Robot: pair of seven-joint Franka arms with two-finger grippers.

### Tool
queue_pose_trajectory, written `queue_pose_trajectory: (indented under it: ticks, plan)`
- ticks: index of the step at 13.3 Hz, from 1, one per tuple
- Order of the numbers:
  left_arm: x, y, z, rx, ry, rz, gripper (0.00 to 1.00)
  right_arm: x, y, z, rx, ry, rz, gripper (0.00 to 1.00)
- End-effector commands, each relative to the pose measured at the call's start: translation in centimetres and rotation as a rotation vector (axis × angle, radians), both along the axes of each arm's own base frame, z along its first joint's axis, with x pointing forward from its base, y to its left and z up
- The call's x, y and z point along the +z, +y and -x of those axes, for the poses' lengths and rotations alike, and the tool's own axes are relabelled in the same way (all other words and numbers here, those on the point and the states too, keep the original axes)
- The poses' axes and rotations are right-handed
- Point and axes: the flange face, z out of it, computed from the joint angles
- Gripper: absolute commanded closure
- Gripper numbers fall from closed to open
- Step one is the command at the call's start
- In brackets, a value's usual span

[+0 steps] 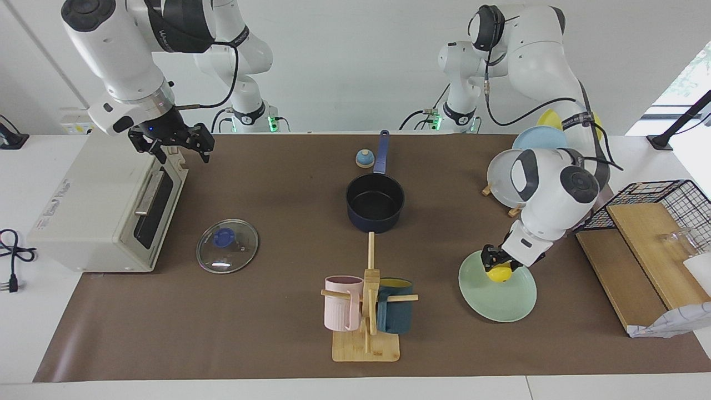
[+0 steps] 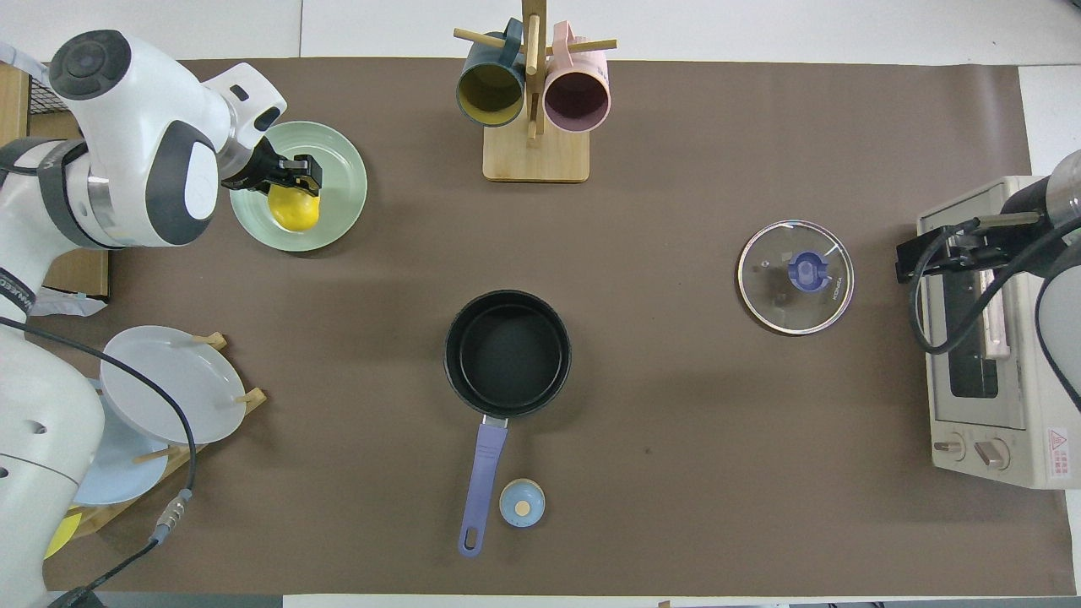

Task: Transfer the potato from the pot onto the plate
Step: 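Open the left gripper to drop the potato on the plate, then withdraw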

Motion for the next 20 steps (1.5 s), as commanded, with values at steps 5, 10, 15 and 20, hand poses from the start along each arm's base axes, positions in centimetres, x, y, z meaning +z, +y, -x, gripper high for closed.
queue_pose_trajectory:
  ticks: [5,10,15,20]
  plan:
    - [-2.4,1.0,1.4,-0.042,-0.022,-0.023,1.00,0.2,-0.1,0.5,-0.011,-0.019,-0.014,0.00]
    - [-1.2,1.2,1.3,-0.041,-0.031,-0.022,0.00,0.2,-0.1,0.5,-0.011,-0.019,-0.014,0.00]
    - [13.2,4.0,4.1,-0.003,-0.048,0.000,0.00,0.2,-0.1,0.5,-0.011,-0.019,-0.015,0.00]
    - [26.9,8.2,13.1,0.032,0.010,0.006,0.00,0.3,0.0,0.4,-0.009,-0.020,-0.015,0.00]
